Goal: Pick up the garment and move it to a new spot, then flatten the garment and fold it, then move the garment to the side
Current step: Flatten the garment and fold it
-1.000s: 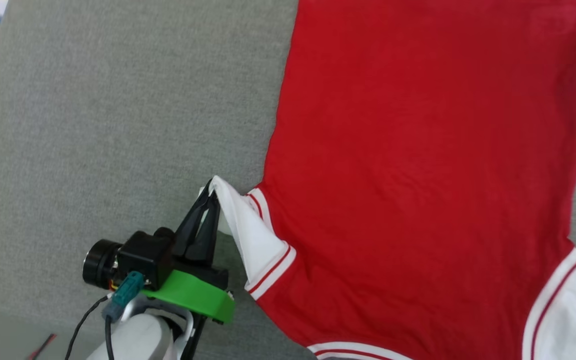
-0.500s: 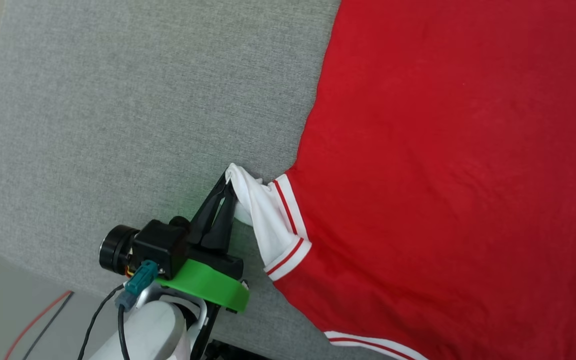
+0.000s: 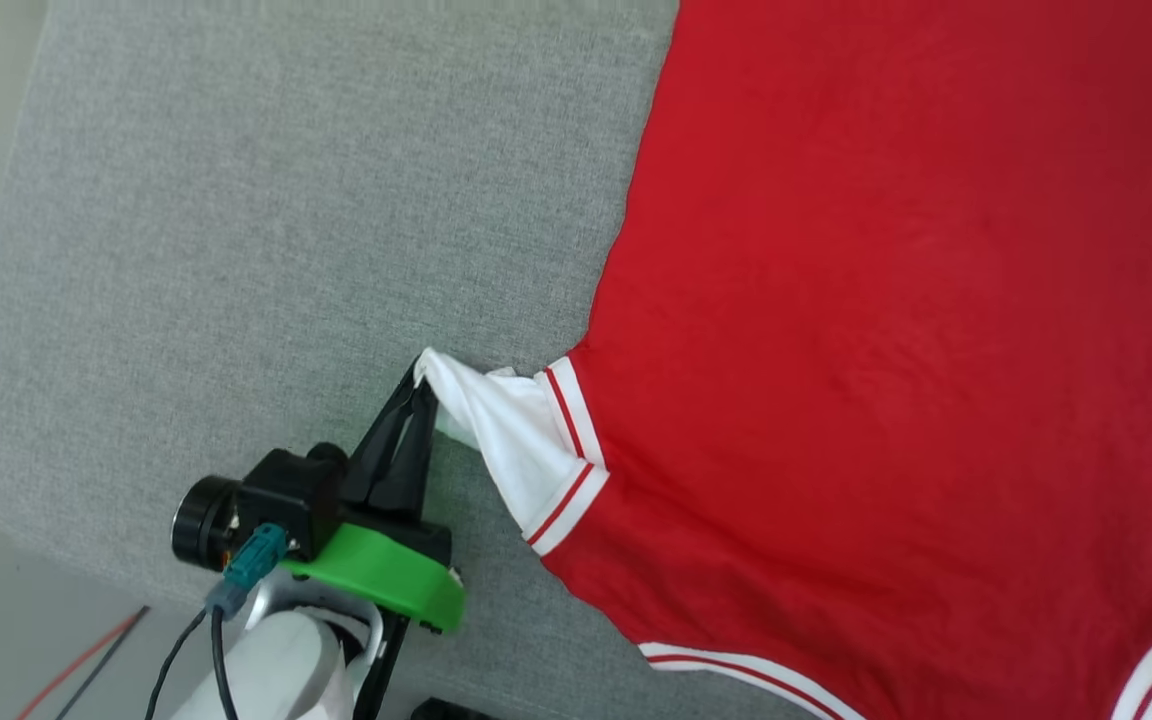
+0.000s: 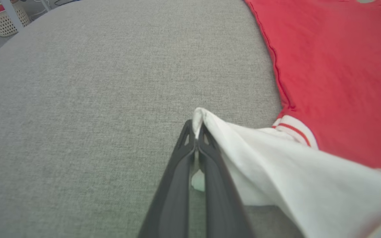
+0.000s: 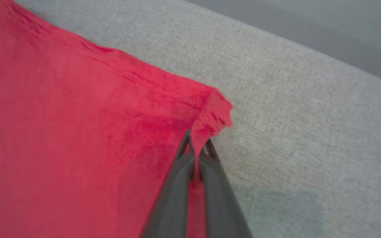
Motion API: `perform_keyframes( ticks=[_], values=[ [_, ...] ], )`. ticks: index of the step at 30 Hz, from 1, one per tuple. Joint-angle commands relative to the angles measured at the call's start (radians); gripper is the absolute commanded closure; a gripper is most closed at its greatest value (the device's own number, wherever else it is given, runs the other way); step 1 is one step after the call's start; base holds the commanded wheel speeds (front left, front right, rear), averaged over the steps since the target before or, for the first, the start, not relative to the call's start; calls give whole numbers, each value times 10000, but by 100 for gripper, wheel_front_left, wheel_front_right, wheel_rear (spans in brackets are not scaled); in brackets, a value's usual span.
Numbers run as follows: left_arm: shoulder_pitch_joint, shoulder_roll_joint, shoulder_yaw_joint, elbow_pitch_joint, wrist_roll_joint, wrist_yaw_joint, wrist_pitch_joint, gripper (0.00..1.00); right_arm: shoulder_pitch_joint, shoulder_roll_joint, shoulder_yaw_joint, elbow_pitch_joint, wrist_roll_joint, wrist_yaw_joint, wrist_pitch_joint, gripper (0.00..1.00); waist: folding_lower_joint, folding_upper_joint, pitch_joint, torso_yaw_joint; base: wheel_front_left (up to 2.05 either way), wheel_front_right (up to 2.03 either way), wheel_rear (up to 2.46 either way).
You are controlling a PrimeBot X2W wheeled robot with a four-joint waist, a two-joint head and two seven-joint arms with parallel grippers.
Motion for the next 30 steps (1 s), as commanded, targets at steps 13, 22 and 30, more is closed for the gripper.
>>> perform_keyframes(
  ticks=[13,22,30],
  values=[
    [1703,321,855,243,-8,147,-56,100,3576,-2287,952,-2438,2002,-7,-1845,100,-1,0,-2944,-1611,0,0,0],
    [2438,609,1169,313,-212,342,-56,100,7601,-2921,-163,-3278,2666,-7,-2930,100,-1,0,-3546,-2530,0,0,0],
    [2682,643,1330,351,-341,358,-56,100,11024,-1849,-982,-3299,2912,-7,-3159,100,-1,0,-3679,-2851,0,0,0]
  ],
)
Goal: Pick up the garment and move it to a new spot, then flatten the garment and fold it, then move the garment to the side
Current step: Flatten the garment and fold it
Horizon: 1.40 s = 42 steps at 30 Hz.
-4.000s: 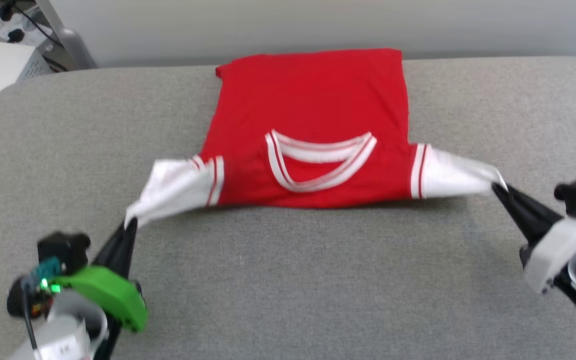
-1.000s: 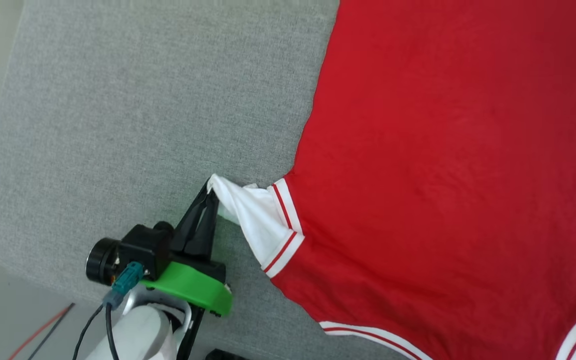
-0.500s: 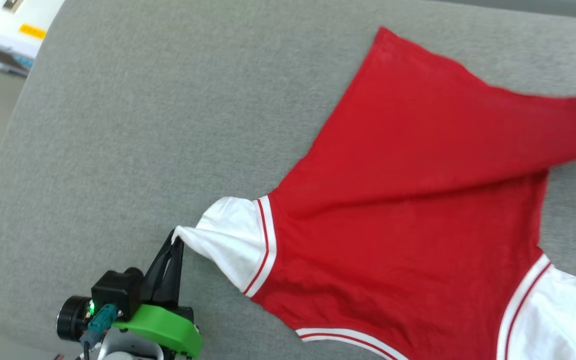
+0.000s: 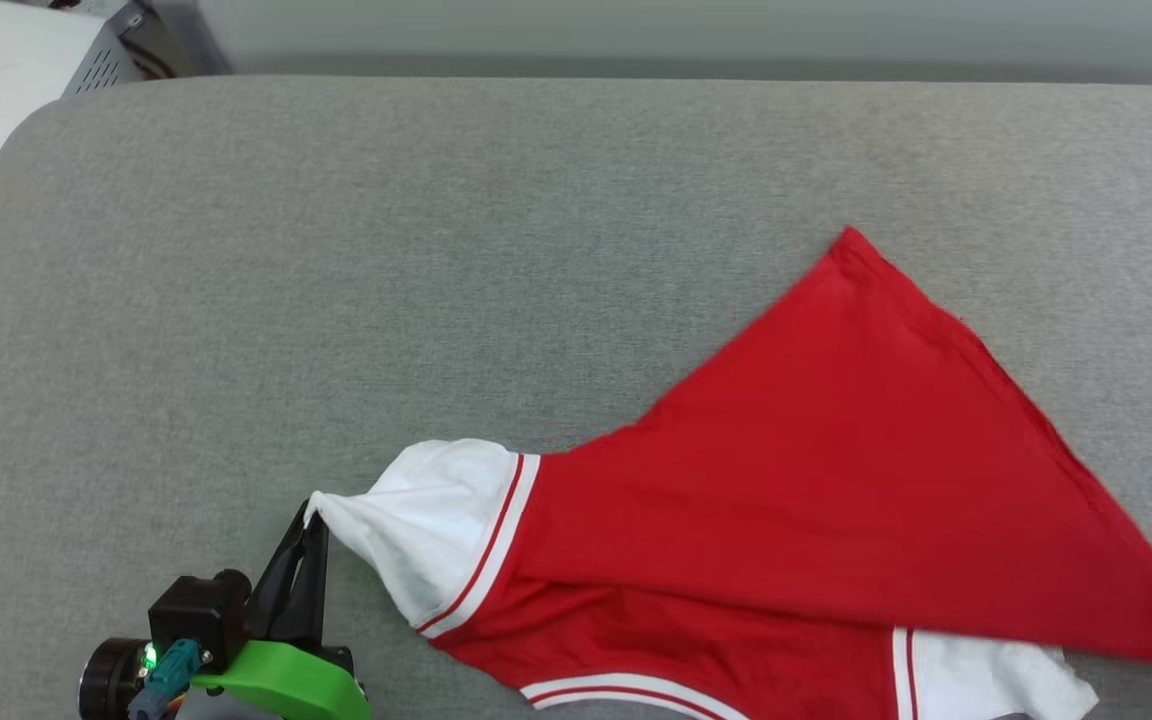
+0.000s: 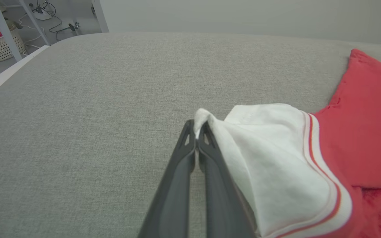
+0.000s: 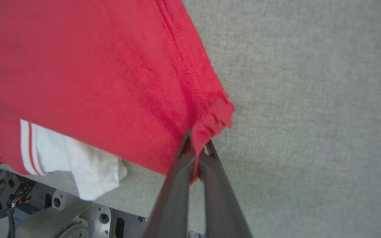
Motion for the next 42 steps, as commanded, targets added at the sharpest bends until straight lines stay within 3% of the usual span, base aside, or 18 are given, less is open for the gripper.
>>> perform_keyframes(
  ticks=[1,8,10,11,14,15,19,23,29,36,42],
  values=[
    [145,58,28,32,-58,46,-56,100,437,292,-124,80,-18,-7,-121,100,0,-1,-154,-182,0,0,0],
    [72,30,51,112,-60,18,-56,100,1216,1431,-7,531,-741,-7,-380,100,0,-1,-16,-173,0,0,0],
    [85,9,64,127,-58,29,-57,100,1045,1595,-183,554,-878,-7,-538,55,0,-1,-45,-203,0,0,0],
    [90,5,52,135,-52,27,-57,100,970,1585,-298,544,-956,-7,-606,0,0,-1,-62,-200,0,0,0],
    [72,6,-10,146,-7,13,-57,100,695,1566,-918,249,-831,-7,-749,0,0,-1,-133,-165,0,0,0],
    [29,-9,-24,78,36,51,-57,100,351,1269,-1571,-399,-1014,-7,-915,0,0,-1,-140,-99,0,0,0],
    [-72,-77,-94,-116,119,99,-54,100,-351,1014,-2441,-1551,-1232,-7,-992,0,0,-1,-33,85,0,0,0],
    [-239,-131,-190,-324,223,127,-37,100,-1391,917,-2591,-2402,-1636,-7,-627,0,0,-1,168,310,0,0,0],
    [-649,-255,-414,-619,428,110,19,100,-3590,860,-1339,-2536,-2156,-7,806,0,0,-1,573,773,0,0,0],
    [-1136,-547,-746,-804,676,23,12,100,-6185,1066,680,-882,-2349,-7,3154,0,0,-1,1215,1386,0,0,0],
    [-1539,-836,-904,-721,782,-113,-10,100,-7643,1443,1834,666,-2672,-7,3657,0,0,-1,1768,1872,0,0,0]
  ],
)
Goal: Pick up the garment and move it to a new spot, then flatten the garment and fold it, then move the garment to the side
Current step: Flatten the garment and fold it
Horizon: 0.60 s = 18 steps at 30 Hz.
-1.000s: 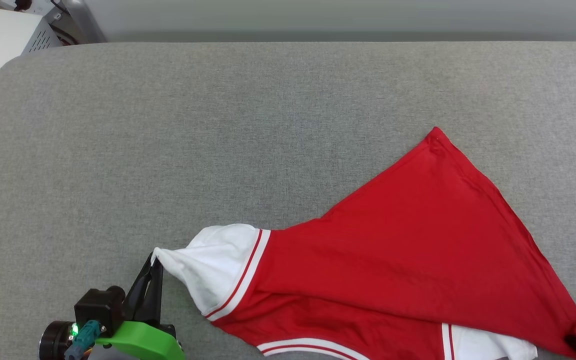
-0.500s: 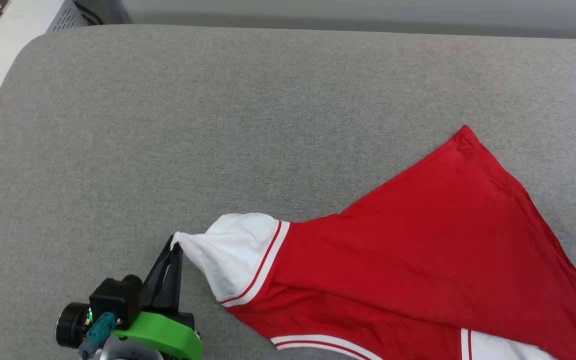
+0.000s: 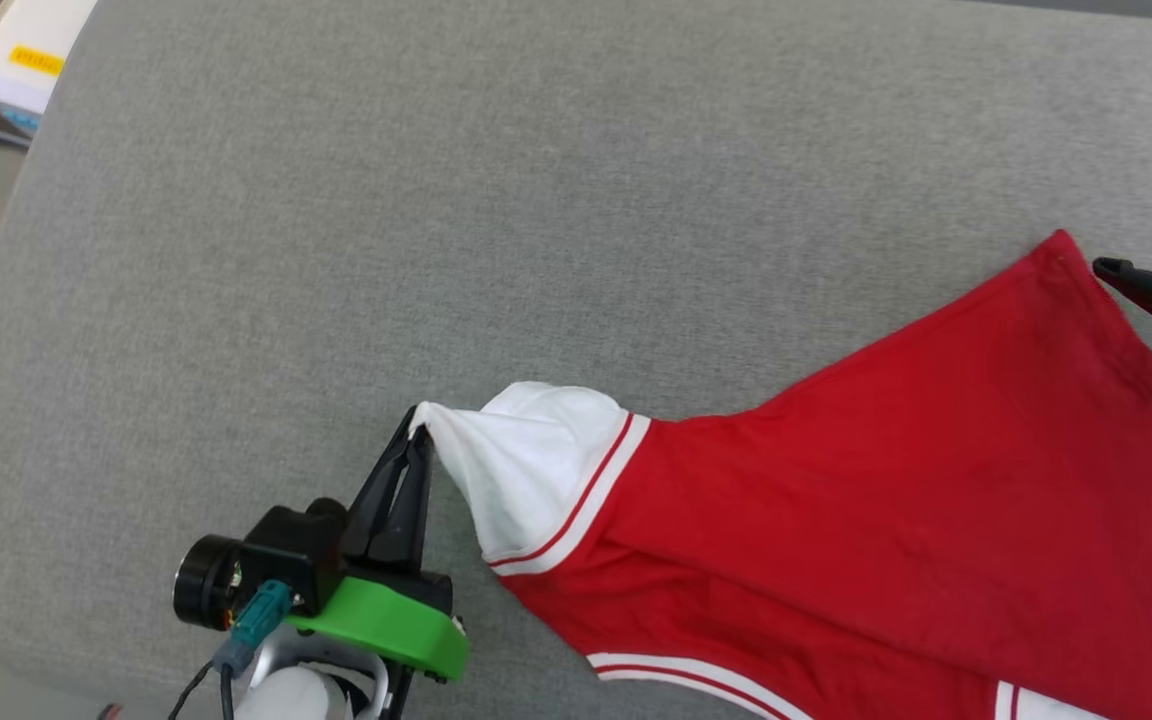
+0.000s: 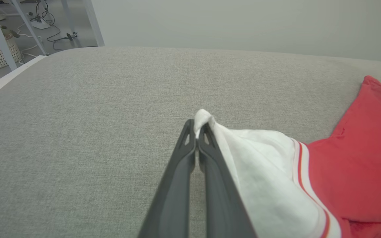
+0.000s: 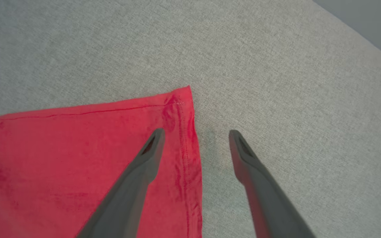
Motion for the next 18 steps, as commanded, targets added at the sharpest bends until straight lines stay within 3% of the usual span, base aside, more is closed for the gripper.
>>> perform_keyframes(
  ticks=[1,9,13,14,15,16,18],
  values=[
    [-213,-98,1,52,72,-67,-30,100,-300,164,157,295,-90,-9,-116,0,1,0,497,465,0,0,0],
    [-495,-382,-22,361,149,-299,-57,100,-726,299,1733,2103,-330,-9,-313,0,1,0,879,741,0,0,0],
    [-519,-467,29,508,173,-381,-64,100,-454,333,2325,2570,217,-9,-289,0,1,0,842,733,0,0,0],
    [-505,-473,61,549,177,-398,-66,100,-455,329,2453,2600,351,-9,-324,25,1,0,818,695,0,0,0],
    [-491,-472,93,580,179,-410,-67,100,-498,340,2493,2603,442,-9,-463,78,1,0,793,652,0,0,0],
    [-473,-468,130,623,180,-434,-68,100,-566,370,2517,2625,563,-9,-634,100,1,0,749,595,0,0,0],
    [-451,-452,200,700,193,-491,-69,100,-759,367,2621,2557,635,-9,-1044,100,1,0,626,483,0,0,0]
  ],
)
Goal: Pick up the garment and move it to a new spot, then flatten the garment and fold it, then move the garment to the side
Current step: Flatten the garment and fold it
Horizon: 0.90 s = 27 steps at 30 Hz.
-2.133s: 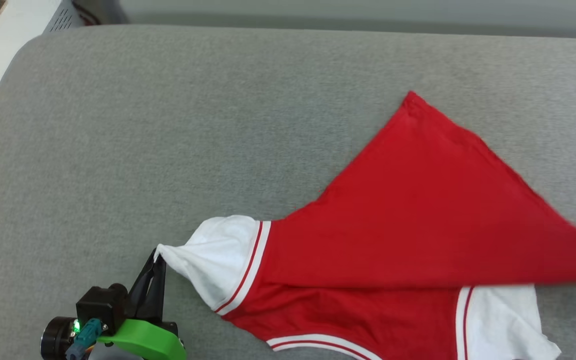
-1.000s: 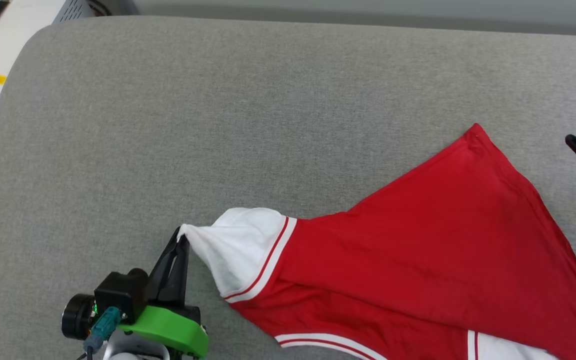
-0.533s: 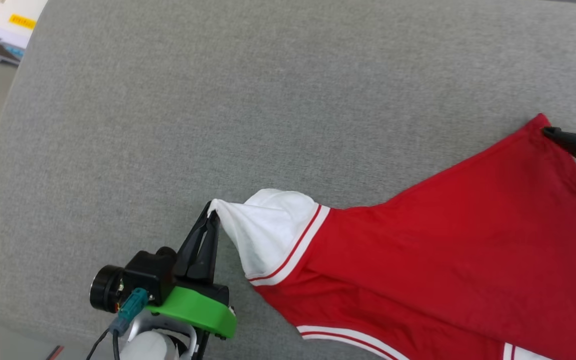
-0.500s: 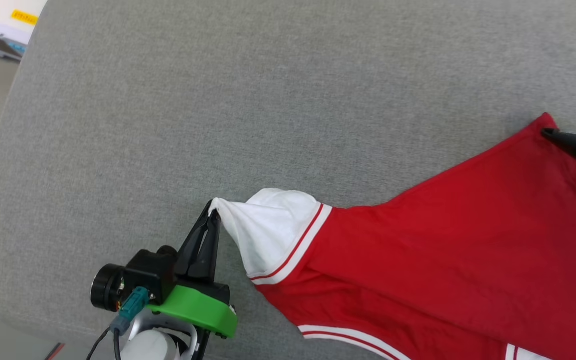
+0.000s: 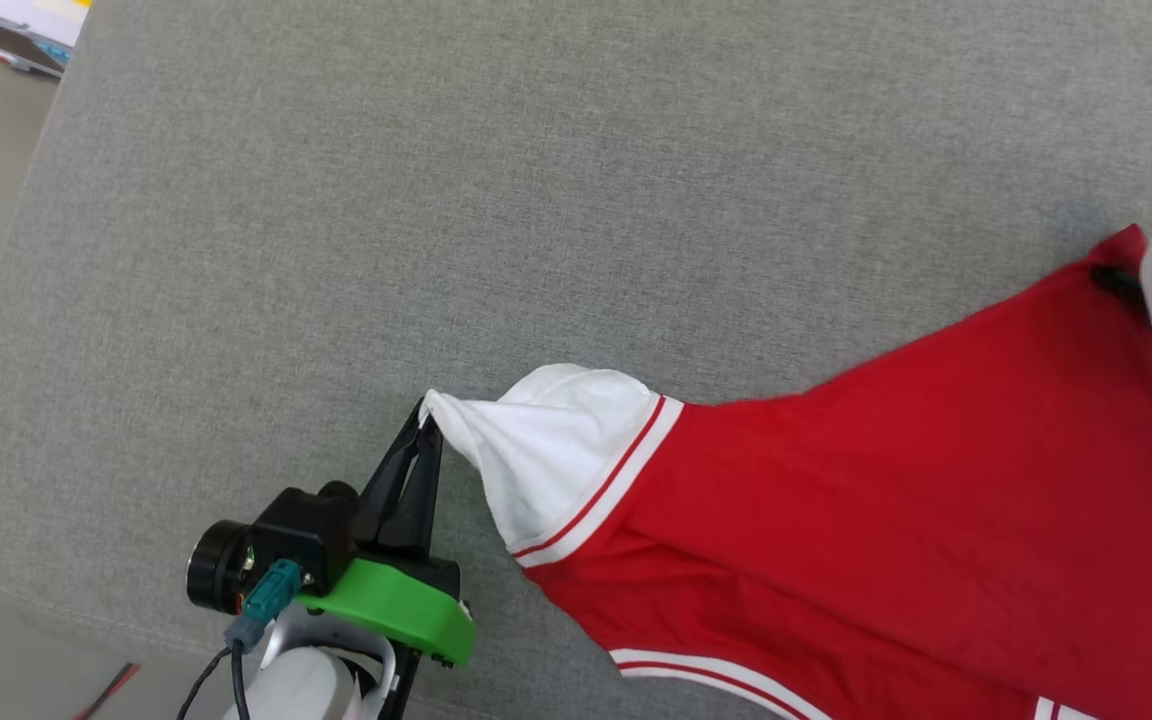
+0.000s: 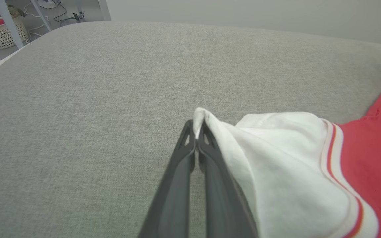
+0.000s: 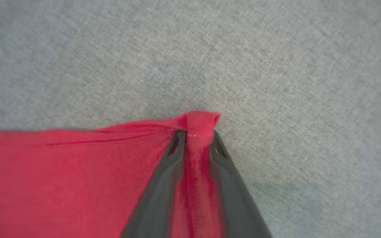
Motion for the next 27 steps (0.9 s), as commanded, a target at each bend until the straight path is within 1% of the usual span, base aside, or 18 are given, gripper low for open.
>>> perform_keyframes(
  ticks=[1,6,7,11,14,18,23,27],
  values=[
    [-100,-27,92,53,130,-67,-56,100,205,309,375,176,57,-7,-286,100,0,0,-217,-183,0,0,0],
    [-32,81,420,53,219,-177,-57,100,-193,296,393,-226,265,-7,-2481,100,0,0,-841,-531,0,0,0],
    [6,146,522,-3,225,-200,-57,100,-255,274,398,-279,274,-7,-2950,100,0,0,-981,-629,0,0,0],
    [-33,603,765,-261,469,-260,-57,100,-302,155,414,-523,390,-7,-4222,100,0,0,-1501,-921,0,0,0],
    [-317,907,987,-525,544,-300,-44,100,-328,-17,413,-801,347,-7,-5019,100,0,0,-1779,-1120,0,0,0],
    [-987,1281,1325,-1104,610,-302,188,100,-306,-192,164,-1244,472,-7,-6015,100,0,0,-2056,-1390,0,0,0],
    [-2449,1569,1618,-1585,706,-453,615,100,-380,-241,-457,-1867,456,-7,-6991,100,0,0,-2169,-1757,0,0,0],
    [-3909,1797,1759,-1693,774,-746,1031,100,-546,-80,-1126,-2219,261,-7,-7447,100,0,0,-2093,-2029,0,0,0]
  ],
)
